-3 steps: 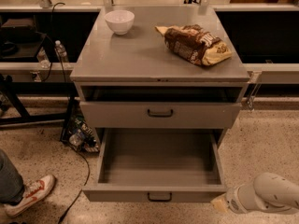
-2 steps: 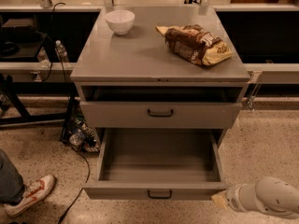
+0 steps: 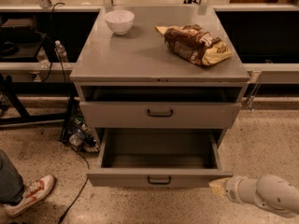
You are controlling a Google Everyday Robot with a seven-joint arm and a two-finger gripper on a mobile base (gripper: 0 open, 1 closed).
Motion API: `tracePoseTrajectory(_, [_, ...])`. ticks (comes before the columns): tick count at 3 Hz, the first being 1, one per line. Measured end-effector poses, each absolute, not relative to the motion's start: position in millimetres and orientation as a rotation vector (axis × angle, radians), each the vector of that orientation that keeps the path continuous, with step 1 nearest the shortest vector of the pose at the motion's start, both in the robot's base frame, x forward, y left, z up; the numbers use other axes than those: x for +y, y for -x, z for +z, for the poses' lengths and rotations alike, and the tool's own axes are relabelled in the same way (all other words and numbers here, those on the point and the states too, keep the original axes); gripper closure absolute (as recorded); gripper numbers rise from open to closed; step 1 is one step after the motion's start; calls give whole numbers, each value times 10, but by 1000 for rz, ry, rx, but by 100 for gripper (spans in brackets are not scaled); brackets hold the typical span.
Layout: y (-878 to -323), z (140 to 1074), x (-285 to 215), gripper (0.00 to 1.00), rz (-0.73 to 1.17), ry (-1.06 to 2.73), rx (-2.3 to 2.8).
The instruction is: Close middle drawer
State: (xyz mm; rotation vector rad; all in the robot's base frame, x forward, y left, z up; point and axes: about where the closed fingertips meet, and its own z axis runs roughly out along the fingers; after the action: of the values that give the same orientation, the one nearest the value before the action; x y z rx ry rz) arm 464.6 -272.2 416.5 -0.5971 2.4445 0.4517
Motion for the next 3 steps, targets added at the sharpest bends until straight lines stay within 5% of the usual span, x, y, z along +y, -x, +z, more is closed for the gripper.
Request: tracePoseTrajectory(3, [-4911, 4015, -2446, 100, 441, 837, 2383])
